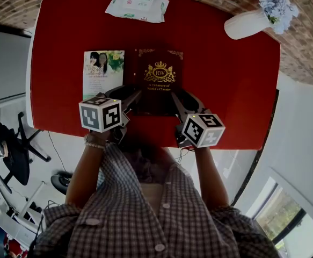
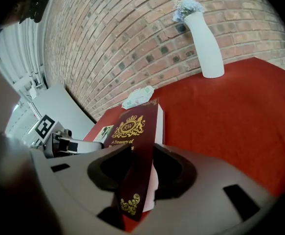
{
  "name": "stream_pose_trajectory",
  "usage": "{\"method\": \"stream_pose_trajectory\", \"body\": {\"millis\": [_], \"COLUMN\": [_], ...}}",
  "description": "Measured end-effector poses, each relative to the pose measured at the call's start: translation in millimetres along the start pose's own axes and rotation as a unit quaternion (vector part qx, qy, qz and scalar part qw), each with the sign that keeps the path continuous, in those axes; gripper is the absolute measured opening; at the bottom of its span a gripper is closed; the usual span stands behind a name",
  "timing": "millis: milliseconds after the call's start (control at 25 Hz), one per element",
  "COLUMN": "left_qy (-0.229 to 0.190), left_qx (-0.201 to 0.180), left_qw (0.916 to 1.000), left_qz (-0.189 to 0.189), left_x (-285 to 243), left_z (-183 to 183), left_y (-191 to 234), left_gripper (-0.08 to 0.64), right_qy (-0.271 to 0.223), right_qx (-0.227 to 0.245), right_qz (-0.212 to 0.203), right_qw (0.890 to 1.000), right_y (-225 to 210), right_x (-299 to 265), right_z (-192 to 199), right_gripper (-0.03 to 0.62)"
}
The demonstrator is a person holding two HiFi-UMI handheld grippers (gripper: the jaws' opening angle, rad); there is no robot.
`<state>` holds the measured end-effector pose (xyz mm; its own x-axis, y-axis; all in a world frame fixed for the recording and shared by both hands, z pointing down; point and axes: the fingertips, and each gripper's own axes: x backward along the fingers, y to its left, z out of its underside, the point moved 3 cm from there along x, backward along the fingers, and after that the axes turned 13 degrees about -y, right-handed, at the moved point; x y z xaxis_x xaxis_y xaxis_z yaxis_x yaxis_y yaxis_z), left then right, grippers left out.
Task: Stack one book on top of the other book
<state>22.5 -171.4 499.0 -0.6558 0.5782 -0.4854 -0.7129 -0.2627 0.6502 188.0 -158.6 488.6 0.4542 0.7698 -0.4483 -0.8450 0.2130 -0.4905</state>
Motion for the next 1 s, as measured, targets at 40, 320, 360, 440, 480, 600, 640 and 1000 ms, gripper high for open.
{"method": "stream_pose_trajectory", "body": {"millis": [40, 320, 360, 440, 480, 600, 640, 1000], "left_qy": [-0.001, -0.016, -0.018, -0.02, -0.022, -0.028, -0.029, -0.044], "left_qx": [-0.003, -0.016, -0.019, -0.024, -0.026, -0.03, -0.031, -0.028], "left_qw": [1.0, 0.9997, 0.9997, 0.9995, 0.9994, 0.9992, 0.9991, 0.9985], "left_qz": [0.002, 0.003, 0.003, 0.002, 0.001, -0.001, -0.002, -0.019], "left_x": [1, 11, 12, 15, 17, 22, 24, 50], "left_z": [-2, -16, -18, -23, -25, -32, -35, -49], "left_y": [-1, -9, -9, -9, -8, -6, -5, 17], "left_gripper": [0.166, 0.164, 0.164, 0.164, 0.164, 0.164, 0.164, 0.164], "right_qy": [-0.002, -0.017, -0.018, -0.02, -0.021, -0.023, -0.024, -0.017], "right_qx": [0.0, -0.02, -0.02, -0.019, -0.019, -0.019, -0.018, -0.015], "right_qz": [0.001, 0.004, 0.003, 0.002, 0.002, -0.002, -0.004, -0.021], "right_qw": [1.0, 1.0, 1.0, 1.0, 1.0, 1.0, 1.0, 1.0], "right_y": [1, 11, 13, 17, 19, 26, 29, 61], "right_x": [1, 4, 3, 2, 1, -2, -4, -22], "right_z": [-1, -11, -12, -14, -15, -19, -19, -17], "right_gripper": [0.144, 0.144, 0.144, 0.144, 0.144, 0.144, 0.144, 0.144]}}
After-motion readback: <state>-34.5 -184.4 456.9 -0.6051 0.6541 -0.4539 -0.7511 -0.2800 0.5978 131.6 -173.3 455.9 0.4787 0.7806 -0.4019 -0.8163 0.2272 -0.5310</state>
